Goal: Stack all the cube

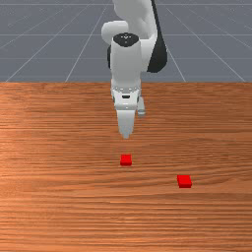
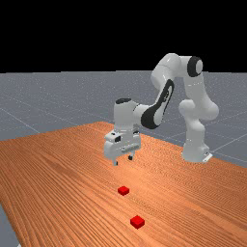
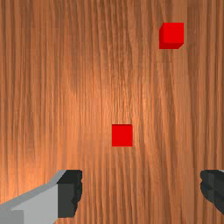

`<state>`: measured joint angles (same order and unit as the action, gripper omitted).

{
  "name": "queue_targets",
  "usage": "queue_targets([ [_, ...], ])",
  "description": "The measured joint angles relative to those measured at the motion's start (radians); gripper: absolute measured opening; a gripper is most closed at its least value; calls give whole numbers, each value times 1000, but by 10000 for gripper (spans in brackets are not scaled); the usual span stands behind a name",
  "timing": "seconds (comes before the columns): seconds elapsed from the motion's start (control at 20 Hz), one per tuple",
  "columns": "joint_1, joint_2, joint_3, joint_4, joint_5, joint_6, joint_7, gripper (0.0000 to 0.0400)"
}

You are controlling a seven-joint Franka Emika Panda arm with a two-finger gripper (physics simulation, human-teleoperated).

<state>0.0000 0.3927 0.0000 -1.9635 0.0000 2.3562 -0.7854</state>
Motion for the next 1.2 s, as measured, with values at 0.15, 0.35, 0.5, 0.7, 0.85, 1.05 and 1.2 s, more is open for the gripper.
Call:
queue_targets([
  [0.15,4,-5,-8,-8,2,-3,37,400],
  [0.35,43,-165,-135,-277,-52,45,569,92],
  [0.5,86,-168,-205,-284,-29,-36,1125,21],
  [0.7,108,-155,-233,-258,18,-104,1418,3],
  [0.85,112,-151,-233,-246,27,-104,1456,1],
  [1.05,111,-74,-222,-129,64,-8,1484,0],
  [1.2,112,30,-193,3,105,15,1500,157],
])
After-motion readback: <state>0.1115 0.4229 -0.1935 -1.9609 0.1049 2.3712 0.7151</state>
